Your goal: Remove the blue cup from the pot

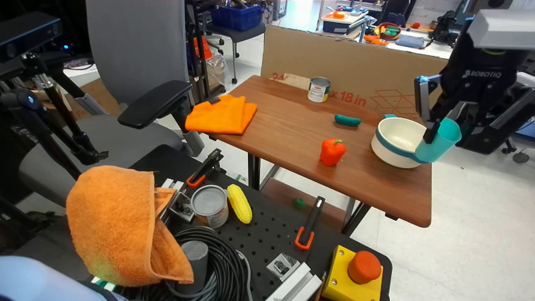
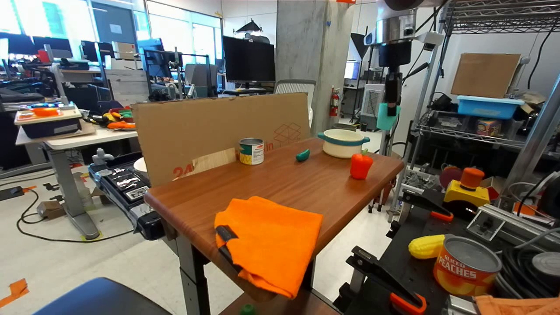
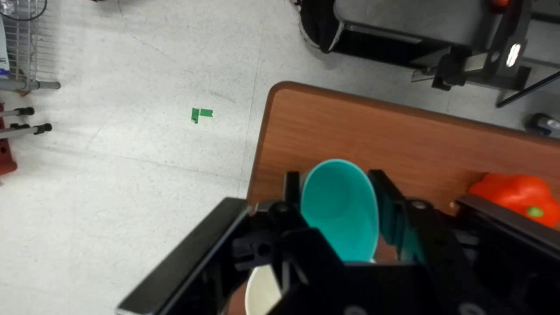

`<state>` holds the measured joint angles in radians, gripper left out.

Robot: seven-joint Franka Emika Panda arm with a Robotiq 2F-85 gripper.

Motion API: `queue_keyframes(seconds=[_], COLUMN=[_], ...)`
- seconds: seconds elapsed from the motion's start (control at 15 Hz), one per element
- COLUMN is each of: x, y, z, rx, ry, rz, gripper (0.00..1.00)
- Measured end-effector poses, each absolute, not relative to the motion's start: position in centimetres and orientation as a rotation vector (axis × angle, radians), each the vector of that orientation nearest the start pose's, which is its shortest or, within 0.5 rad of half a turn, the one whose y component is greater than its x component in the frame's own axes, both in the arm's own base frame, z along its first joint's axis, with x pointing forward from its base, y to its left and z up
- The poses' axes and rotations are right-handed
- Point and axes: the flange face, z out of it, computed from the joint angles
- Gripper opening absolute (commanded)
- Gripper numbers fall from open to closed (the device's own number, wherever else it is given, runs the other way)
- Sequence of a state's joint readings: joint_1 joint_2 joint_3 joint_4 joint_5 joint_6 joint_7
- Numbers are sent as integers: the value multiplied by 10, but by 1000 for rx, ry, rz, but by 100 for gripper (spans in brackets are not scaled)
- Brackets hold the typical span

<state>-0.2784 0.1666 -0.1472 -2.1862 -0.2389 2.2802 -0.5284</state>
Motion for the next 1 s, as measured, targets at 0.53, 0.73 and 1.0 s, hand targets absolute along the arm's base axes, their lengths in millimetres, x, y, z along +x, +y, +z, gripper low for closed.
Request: queue_keyframes(seconds=[0.53, 0.73, 1.0], x=[470, 474, 482], y=[-217, -209, -195], z=[255, 235, 210], rx=[-3208, -3206, -3203], ry=[-359, -334, -322], rz=[336, 362, 403], gripper=[17, 17, 17])
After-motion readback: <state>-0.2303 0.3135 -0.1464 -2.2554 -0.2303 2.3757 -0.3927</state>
